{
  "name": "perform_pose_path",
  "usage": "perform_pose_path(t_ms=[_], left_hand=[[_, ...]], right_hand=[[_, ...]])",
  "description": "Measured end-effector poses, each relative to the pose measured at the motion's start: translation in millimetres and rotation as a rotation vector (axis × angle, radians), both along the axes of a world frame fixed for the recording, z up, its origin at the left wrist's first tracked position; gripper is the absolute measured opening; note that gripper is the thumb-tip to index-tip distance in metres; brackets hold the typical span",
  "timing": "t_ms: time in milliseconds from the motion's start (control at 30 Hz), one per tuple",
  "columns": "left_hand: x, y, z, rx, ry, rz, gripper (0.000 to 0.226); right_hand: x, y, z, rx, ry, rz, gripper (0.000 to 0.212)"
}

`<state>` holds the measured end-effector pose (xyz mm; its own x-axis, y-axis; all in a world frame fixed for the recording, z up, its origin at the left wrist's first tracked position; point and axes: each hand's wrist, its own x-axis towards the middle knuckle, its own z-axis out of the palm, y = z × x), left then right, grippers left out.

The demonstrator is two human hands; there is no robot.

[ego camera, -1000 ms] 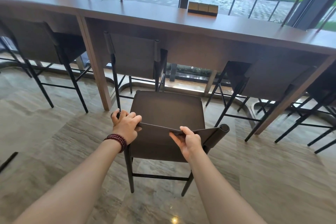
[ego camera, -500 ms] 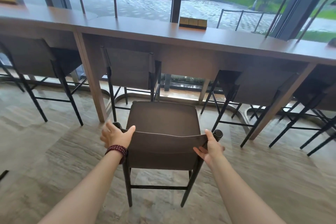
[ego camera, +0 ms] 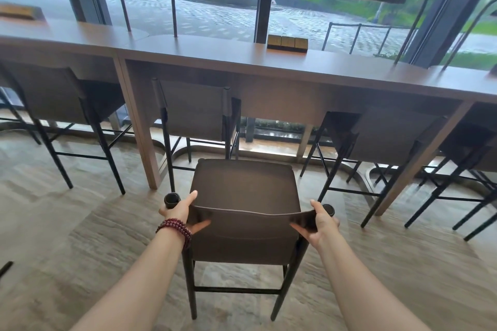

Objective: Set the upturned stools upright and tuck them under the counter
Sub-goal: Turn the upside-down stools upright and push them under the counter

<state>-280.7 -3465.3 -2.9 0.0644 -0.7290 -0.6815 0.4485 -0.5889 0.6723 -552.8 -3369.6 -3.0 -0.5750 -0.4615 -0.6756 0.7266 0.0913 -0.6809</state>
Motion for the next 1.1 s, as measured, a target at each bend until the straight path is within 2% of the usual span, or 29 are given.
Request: perform_pose_path(t_ms=[267,533,667,767,933,1033,1100], left_hand=[[-8.9,-4.1,4.5,0.03,0.028,0.036,0.08],[-11.4,-10.6,-6.4,0.056,-0.05,0.075,0.071],[-4.6,-25.2,-21.7,0.056,-0.113,0.051,0.08],[-7.0,-37.7,-31.3,0.062,-0.159,0.016,0.09],[-26.8,-57.8,-25.7,0.037,-0.168,0.018,0.075],[-47.5,-68.8,-8.5,0.036,-0.148,0.038,0.07],[-60.9,-76.7,2.4,0.045,-0.149,0.036,0.067]], right_hand=[[-15.4,-7.8,-13.3,0.087,-0.019,0.056,0.083],[-30.5,-17.9,-30.1,0.05,-0.019,0.072,0.058],[-32.8,-23.3,-28.5,0.095,-0.005,0.08,0.055],[-38.9,-29.9,-20.4,0.113,-0.003,0.111,0.043],[-65.1,-55.4,2.9,0.152,-0.011,0.201,0.04],[-84.7,-73.6,20.8,0.178,-0.022,0.252,0.047],[-95.7,-84.8,36.1,0.19,-0.024,0.3,0.04]])
